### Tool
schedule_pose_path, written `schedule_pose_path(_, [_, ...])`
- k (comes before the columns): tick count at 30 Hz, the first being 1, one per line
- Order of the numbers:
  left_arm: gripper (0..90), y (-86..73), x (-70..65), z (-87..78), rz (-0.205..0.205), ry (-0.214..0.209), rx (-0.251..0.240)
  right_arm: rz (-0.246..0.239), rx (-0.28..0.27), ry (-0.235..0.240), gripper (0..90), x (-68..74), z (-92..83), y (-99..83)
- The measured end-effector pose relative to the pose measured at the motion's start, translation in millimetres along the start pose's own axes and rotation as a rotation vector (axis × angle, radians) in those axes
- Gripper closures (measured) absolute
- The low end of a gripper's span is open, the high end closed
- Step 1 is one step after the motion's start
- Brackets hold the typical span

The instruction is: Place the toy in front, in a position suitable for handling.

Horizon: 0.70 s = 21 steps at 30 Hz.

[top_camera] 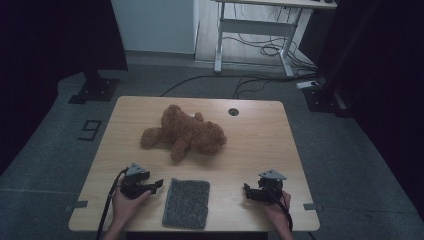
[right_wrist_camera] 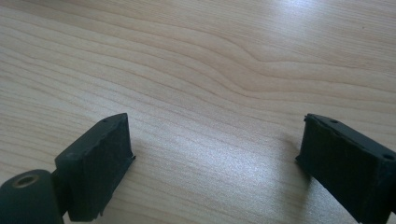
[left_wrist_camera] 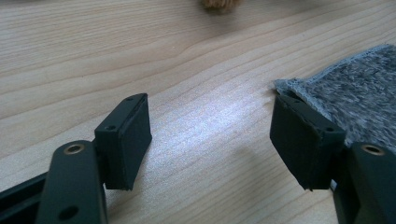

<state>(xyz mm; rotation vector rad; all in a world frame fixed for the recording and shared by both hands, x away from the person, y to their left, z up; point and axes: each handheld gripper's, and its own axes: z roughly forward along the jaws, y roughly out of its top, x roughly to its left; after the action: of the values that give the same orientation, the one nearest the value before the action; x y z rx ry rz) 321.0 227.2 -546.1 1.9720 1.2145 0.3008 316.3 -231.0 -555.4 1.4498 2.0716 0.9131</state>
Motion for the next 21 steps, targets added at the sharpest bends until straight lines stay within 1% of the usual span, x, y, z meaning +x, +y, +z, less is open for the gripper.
schedule_pose_path(5, [28.9,-0.1,-0.4,0.1,0.002,0.003,0.000,-0.001,-0.001,0.001,10.0,0.4,-0.9,-0.8])
schedule_pose_path(9, [28.9,-0.1,-0.3,0.1,0.001,0.003,0.000,-0.003,-0.009,0.002,13.4,1.8,-3.0,-2.3])
schedule_pose_path(13, [28.9,-0.1,-0.4,0.0,0.001,0.005,-0.001,0.005,-0.013,-0.003,14.5,3.0,-3.2,-2.3])
schedule_pose_path(15, [28.9,-0.1,-0.6,-0.1,0.001,0.009,0.000,0.010,-0.015,0.004,14.4,3.7,-2.8,-1.8])
schedule_pose_path(16, [28.9,-0.2,-1.2,-0.2,0.001,0.022,-0.001,0.012,-0.019,0.008,14.4,3.9,-2.9,-1.6])
schedule_pose_path(17, [28.7,-0.2,-1.2,-0.2,0.001,0.022,-0.001,0.014,-0.024,0.013,14.4,4.3,-3.1,-1.6])
schedule_pose_path(18, [28.7,-0.8,-2.6,-1.2,0.005,0.038,-0.015,0.013,-0.030,0.016,14.5,4.7,-3.6,-1.6])
schedule_pose_path(19, [28.7,-0.8,-2.6,-1.2,0.005,0.038,-0.015,0.013,-0.030,0.016,14.5,4.7,-3.6,-1.6])
schedule_pose_path(20, [28.7,-1.2,-4.3,-2.1,0.021,0.051,-0.021,0.009,-0.047,0.023,14.8,6.0,-5.1,-1.0])
schedule_pose_path(21, [28.7,-1.0,-4.9,-2.1,0.025,0.056,-0.016,0.011,-0.056,0.027,15.0,6.9,-5.9,-0.4])
